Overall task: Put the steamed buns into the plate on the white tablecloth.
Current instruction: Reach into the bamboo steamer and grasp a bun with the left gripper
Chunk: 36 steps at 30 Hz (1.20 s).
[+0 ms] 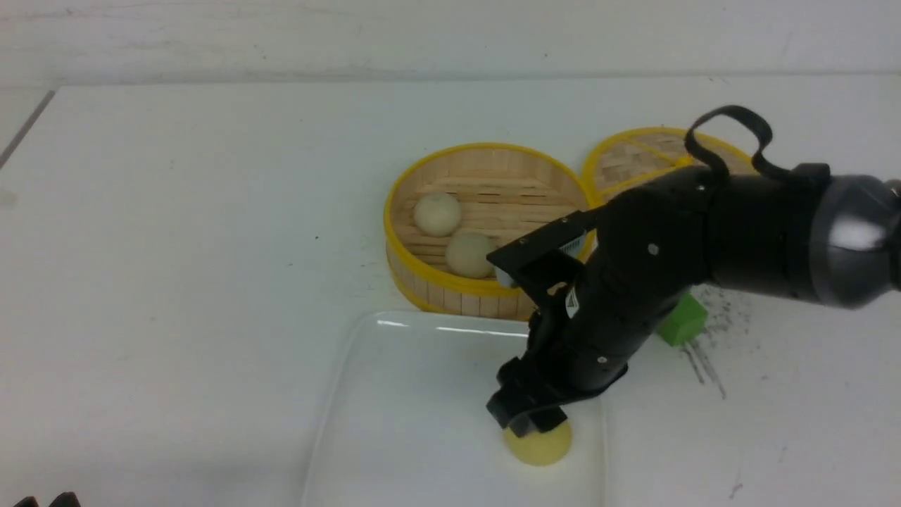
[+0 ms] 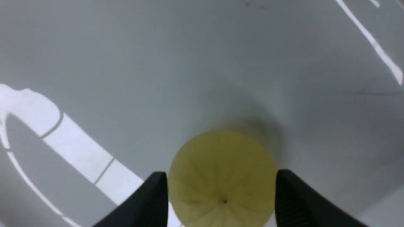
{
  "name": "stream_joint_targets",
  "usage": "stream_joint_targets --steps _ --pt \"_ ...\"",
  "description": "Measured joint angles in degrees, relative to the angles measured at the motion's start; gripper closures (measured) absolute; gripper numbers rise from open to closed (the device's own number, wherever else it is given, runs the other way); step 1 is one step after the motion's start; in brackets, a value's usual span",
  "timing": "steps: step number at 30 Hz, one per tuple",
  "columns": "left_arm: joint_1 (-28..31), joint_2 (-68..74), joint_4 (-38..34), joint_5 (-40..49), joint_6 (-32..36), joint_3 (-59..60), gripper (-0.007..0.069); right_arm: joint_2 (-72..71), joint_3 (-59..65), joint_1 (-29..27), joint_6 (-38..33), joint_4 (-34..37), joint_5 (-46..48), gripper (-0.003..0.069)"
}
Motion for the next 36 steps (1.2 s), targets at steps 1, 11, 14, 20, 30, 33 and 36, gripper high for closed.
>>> stream_joint_targets --steps 1,11,14,20,30,33,36 --pt "0.00 0.00 0.00 0.00 0.00 0.00 0.0385 -0.93 -0.79 0.00 0.06 -0.45 2.48 0.0213" --pt "0.00 0.00 0.00 0.00 0.00 0.00 0.0385 -19.10 -6.14 0.00 4.58 -7.69 14.79 0.0622" --pt "0.00 0.00 0.00 0.00 0.00 0.00 0.0385 -26.39 -5.54 0.00 6.24 -7.87 15.27 0.0673" --pt "0.00 0.00 -0.38 0.00 -0.70 0.00 0.0384 -41.13 2.15 0.00 8.71 -7.92 13.95 0.0673" --pt "0.00 0.00 -22.55 -0.41 -21.80 0.00 0.0384 -68.22 26.86 0.00 10.18 -7.92 -8.30 0.0669" --pt "0.00 0.00 -26.29 -1.27 -26.85 0.17 0.0384 -76.26 37.15 0.00 10.35 -7.92 -18.29 0.0668" --pt "0.00 0.00 -26.66 -3.55 -27.61 0.17 0.0384 -80.36 42.68 0.00 10.48 -7.92 -22.70 0.0666"
